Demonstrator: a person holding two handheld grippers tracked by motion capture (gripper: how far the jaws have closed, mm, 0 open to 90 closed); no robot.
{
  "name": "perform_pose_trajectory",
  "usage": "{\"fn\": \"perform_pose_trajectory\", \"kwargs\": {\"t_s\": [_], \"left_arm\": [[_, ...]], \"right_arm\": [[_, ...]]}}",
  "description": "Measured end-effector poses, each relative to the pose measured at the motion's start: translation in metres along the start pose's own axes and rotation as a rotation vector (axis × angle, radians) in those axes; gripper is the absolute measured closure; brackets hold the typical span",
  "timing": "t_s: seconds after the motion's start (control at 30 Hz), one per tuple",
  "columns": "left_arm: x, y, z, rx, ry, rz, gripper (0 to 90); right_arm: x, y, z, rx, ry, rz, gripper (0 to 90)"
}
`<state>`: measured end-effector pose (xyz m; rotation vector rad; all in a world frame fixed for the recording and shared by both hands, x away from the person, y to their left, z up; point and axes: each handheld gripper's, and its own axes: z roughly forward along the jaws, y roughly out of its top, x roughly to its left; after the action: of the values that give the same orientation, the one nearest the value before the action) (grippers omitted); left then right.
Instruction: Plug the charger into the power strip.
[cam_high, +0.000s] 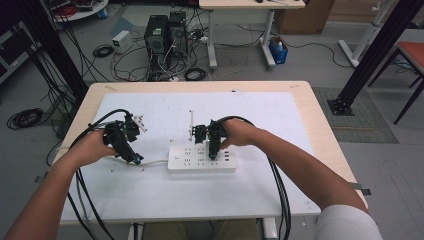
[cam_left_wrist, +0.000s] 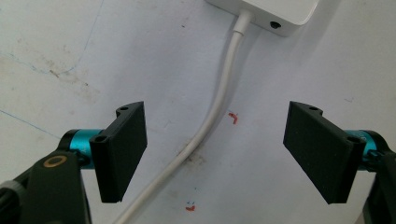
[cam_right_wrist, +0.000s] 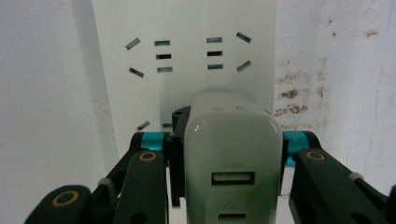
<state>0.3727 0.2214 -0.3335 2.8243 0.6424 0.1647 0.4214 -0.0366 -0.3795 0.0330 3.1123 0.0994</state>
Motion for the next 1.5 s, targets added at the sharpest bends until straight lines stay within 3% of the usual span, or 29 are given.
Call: {"fn": "perform_pose_trajectory", "kwargs": {"t_s": [0.1, 0.63, 0.8, 1.0, 1.07, 1.23, 1.4, 1.5], "left_arm": [[0.0, -0.002, 0.002, -0.006, -0.004, -0.009, 21.7], [0.0, -0.008, 0.002, -0.015, -0.005, -0.026, 21.7], [0.0, -0.008, 0.002, -0.019, -0.006, -0.029, 21.7], [0.001, -0.007, 0.002, -0.026, 0.003, -0.026, 21.7], [0.001, -0.006, 0.002, -0.028, 0.006, -0.027, 21.7], [0.0, -0.003, 0.002, -0.036, 0.008, -0.02, 21.7], [-0.001, 0.0, 0.003, -0.043, 0.015, -0.015, 21.7], [-0.003, 0.001, 0.004, -0.045, 0.018, -0.015, 21.7]], "right_arm": [[-0.004, -0.001, 0.0, -0.009, 0.024, 0.005, 62.4], [-0.002, 0.0, 0.0, 0.008, 0.006, 0.006, 60.0], [-0.004, -0.003, -0.002, -0.006, -0.013, 0.012, 42.8], [-0.012, -0.015, -0.027, -0.113, 0.02, 0.13, 22.3], [-0.015, -0.023, -0.036, -0.136, 0.035, 0.167, 20.4], [-0.015, -0.043, -0.053, -0.169, -0.014, 0.223, 19.5], [-0.009, -0.064, -0.064, -0.196, -0.042, 0.241, 19.5], [-0.004, -0.08, -0.07, -0.215, -0.083, 0.272, 19.5]]}}
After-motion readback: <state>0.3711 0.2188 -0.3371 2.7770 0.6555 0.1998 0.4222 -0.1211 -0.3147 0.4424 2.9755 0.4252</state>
